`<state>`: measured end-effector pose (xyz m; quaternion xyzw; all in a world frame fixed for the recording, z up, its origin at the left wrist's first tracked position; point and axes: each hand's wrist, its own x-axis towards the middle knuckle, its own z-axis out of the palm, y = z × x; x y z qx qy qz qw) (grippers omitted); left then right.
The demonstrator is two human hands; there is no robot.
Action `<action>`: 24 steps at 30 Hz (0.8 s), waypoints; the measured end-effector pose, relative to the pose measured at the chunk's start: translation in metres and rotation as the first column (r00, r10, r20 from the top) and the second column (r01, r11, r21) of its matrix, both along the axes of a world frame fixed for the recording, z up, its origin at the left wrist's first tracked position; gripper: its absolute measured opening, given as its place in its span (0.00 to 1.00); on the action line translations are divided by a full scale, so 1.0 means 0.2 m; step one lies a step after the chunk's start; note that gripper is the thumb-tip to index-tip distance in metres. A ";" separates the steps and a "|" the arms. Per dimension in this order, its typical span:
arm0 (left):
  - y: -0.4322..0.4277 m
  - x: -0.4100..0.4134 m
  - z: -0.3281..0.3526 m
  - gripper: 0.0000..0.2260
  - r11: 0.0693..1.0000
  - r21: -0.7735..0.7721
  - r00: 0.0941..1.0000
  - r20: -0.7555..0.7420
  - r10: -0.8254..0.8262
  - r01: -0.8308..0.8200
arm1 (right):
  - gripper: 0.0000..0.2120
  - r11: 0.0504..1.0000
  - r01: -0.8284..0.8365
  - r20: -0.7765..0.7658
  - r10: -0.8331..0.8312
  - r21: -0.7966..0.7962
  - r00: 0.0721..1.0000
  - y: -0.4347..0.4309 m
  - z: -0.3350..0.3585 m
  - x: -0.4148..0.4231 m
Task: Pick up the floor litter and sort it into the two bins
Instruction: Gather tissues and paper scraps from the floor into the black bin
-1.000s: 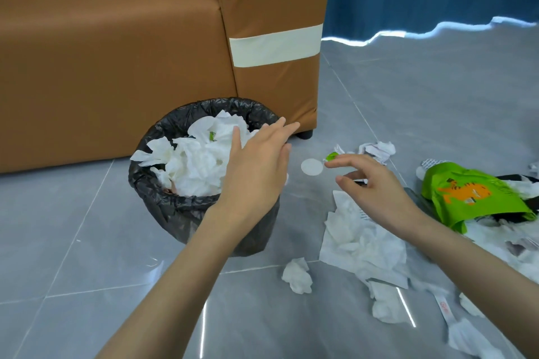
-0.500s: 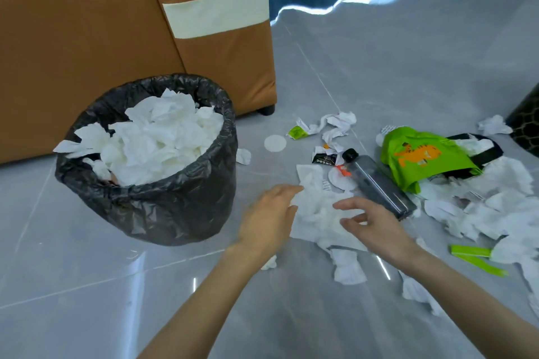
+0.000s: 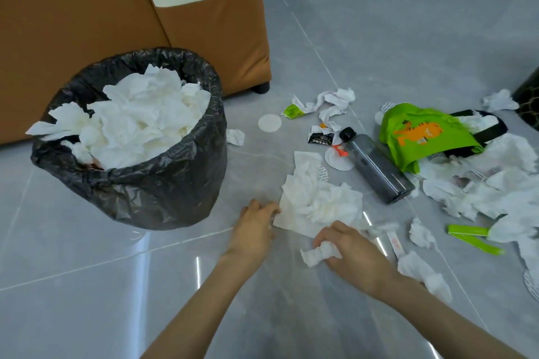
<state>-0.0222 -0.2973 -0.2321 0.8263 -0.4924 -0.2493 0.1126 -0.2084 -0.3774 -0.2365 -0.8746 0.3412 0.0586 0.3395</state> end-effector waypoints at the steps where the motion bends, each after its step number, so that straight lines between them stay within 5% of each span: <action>1: -0.01 0.00 0.00 0.18 1.000 -0.023 1.000 -0.005 0.005 -0.005 | 0.11 1.000 0.022 0.028 -0.023 0.018 0.999 0.00 0.00 0.00; 8: -0.17 -0.03 0.10 0.18 0.958 -0.288 0.988 -0.151 -0.039 -0.006 | 0.14 0.943 0.331 0.273 -0.331 0.046 0.903 -0.07 0.07 -0.03; 13: -0.30 -0.11 0.08 0.24 0.960 -0.187 0.964 -0.127 -0.235 0.210 | 0.12 0.879 0.477 0.270 -0.458 -0.004 0.847 -0.16 0.10 -0.07; 19: -0.35 -0.10 0.01 0.28 0.987 -0.065 0.978 -0.140 -0.156 0.148 | 0.12 0.940 0.340 0.148 -0.337 0.006 0.930 -0.23 0.08 0.02; 24: -0.32 -0.09 -0.01 0.27 0.982 -0.118 0.967 -0.191 -0.171 0.150 | 0.09 0.895 0.440 0.137 -0.445 0.070 0.885 -0.24 0.05 0.08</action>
